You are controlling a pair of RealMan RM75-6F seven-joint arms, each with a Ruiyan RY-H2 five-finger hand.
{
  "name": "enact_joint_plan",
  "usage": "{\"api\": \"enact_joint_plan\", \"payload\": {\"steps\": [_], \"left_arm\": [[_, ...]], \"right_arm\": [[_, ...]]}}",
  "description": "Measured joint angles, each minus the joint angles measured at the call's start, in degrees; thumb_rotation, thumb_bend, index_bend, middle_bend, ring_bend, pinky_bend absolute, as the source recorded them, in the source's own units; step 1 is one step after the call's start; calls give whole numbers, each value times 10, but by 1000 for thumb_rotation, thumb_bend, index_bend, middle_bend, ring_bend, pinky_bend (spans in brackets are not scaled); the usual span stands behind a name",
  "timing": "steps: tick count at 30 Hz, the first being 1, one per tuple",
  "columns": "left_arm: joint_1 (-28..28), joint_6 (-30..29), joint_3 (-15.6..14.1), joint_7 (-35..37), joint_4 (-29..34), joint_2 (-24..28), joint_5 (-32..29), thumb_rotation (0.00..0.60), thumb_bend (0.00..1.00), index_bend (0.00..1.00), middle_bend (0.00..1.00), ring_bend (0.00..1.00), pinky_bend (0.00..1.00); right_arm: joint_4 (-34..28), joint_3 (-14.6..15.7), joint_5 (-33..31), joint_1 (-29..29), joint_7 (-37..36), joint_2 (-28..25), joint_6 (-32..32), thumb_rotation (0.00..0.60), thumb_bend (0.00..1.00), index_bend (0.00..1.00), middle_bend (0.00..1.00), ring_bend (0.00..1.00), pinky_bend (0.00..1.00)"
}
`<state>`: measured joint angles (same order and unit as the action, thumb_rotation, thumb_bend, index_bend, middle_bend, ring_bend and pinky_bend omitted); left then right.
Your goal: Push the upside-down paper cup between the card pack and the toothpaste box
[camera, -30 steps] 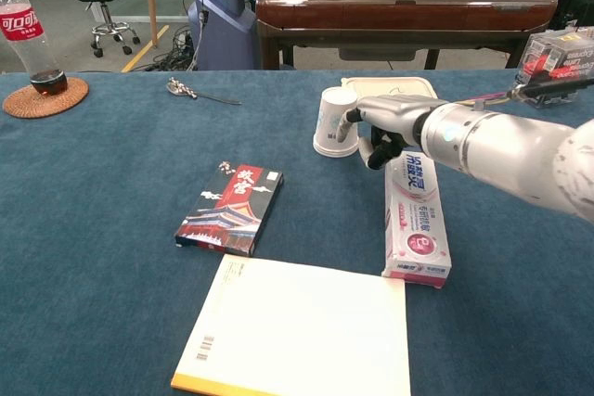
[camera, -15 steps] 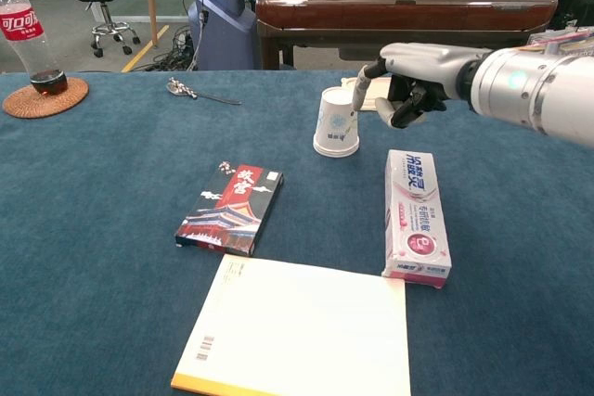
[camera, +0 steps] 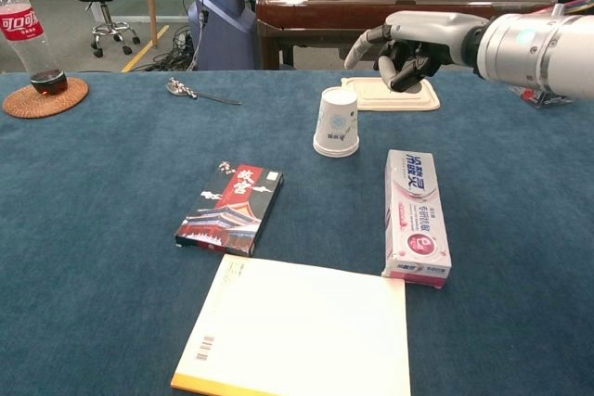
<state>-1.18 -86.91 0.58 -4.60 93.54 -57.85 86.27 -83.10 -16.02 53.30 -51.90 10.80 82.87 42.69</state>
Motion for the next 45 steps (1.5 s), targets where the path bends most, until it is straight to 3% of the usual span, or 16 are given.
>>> {"api": "enact_joint_plan", "payload": {"steps": [4,5,9,10,12,20,26,34,39,42,45], "left_arm": [[0,0,0,1,0,1,-1,600,208,483,584,449,603],[0,-1,0,1,0,1,0,600,208,483,584,449,603],[0,-1,0,0,0,0,0,600,208,483,584,449,603],[0,-1,0,0,0,0,0,600,208,482,584,449,603],[0,-1,0,-1,0,0,0,600,208,482,584,449,603],[0,-1,0,-3,1,0,0,600,208,483,584,449,603],[0,-1,-1,-2,1,0,1,600,208,483,584,449,603],[1,-2,0,3,1,2,1,600,208,483,584,449,603],[2,-4,0,8,1,3,2,600,208,483,584,449,603],[2,-4,0,10,1,4,2,600,207,483,584,449,603],[2,-5,0,11,2,5,2,600,208,483,584,449,603]], "right_arm": [[7,-4,12,-3,-29,-10,-17,600,974,59,51,38,90],[9,-5,14,-3,-35,-12,-21,600,878,31,39,26,78],[17,-6,24,-3,-53,-24,-29,600,169,0,6,0,47],[17,-6,25,-3,-54,-26,-28,600,60,0,1,0,39],[16,-6,25,-3,-54,-30,-23,600,0,0,0,0,25],[19,-5,3,-8,-33,-33,-5,600,0,0,0,0,0],[63,-4,-21,-19,-39,-17,-30,600,30,0,0,0,0],[151,-6,-41,-45,-85,15,-119,600,382,0,1,0,0],[190,-13,-42,-62,-124,28,-179,600,879,0,36,0,0],[210,-17,-43,-71,-146,33,-209,600,999,0,51,0,0],[226,-21,-43,-78,-167,35,-236,600,1000,0,57,0,0]]}}
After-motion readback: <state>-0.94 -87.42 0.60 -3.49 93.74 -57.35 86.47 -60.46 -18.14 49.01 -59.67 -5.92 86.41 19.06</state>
